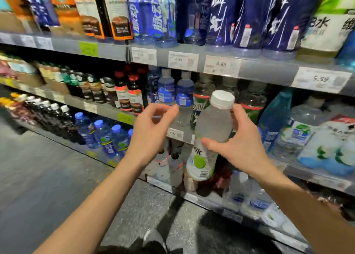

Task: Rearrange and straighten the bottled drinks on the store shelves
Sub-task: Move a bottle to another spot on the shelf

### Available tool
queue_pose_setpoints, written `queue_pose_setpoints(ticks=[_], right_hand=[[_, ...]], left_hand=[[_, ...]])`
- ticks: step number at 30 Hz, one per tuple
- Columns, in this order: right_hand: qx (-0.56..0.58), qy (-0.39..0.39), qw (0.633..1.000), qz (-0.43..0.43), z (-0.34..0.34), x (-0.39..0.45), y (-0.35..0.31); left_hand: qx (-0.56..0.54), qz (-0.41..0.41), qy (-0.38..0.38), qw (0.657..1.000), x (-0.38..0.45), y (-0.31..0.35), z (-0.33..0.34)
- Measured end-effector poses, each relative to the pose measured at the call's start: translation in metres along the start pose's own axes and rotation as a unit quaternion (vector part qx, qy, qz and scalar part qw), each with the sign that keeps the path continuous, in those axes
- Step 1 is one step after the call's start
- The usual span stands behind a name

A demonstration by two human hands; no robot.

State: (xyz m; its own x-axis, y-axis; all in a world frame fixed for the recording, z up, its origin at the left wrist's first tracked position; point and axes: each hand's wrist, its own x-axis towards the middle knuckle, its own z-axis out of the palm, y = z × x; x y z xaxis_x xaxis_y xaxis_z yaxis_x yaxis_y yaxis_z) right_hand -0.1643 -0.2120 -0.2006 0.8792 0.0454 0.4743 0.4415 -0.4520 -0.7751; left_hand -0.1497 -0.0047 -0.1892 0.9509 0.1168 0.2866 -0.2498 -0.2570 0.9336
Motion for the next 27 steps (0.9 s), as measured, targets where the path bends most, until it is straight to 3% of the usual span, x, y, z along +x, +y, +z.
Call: queue_pose_setpoints(ticks=[7,12,18,27], right_hand=[[-0.02,-0.015,0.998,0.06,0.031,-0.006,0.04],[-0.034,-0.025,0.994,0.097,0.047,-0.013,0.065],[-0.028,-0.025,0.989,0.145,0.068,-0.019,0.091],[-0.049,-0.041,0.992,0.108,0.093,-0.018,0.112]], left_hand=[[0.096,-0.1,-0.06,0.989,0.0,-0.11,-0.006],[0.174,-0.174,-0.195,0.949,-0.001,-0.179,0.006],[0.377,-0.094,-0.275,0.879,0.0,-0.228,0.014],[0.396,-0.067,-0.317,0.859,0.03,-0.241,0.049]])
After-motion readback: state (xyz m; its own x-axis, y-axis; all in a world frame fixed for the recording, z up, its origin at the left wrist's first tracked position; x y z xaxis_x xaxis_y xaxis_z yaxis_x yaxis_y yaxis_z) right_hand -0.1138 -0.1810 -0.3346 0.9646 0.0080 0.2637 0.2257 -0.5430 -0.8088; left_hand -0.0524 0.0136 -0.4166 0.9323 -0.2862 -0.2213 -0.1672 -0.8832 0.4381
